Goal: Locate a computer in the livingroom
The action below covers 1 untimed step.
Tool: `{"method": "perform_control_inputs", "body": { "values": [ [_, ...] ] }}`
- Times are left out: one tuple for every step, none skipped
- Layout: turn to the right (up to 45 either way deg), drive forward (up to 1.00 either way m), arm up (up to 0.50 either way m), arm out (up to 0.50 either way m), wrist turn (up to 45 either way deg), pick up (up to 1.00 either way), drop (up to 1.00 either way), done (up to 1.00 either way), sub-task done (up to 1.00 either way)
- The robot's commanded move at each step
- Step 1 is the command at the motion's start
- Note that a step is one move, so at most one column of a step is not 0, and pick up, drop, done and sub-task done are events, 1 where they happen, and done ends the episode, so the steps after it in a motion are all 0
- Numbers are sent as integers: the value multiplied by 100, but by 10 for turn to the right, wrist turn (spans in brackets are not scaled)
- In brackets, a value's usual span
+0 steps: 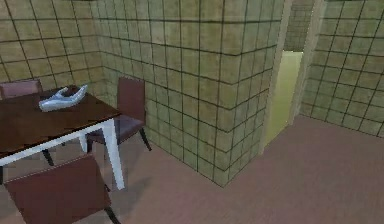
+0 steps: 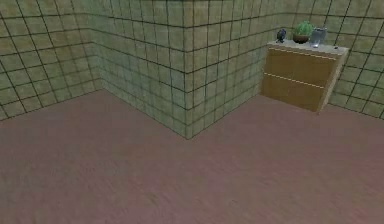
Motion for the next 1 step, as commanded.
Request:
{"method": "perform_control_inputs", "body": {
  "values": [
    [360,0,0,0,0,0,0,0,0]
  ]
}}
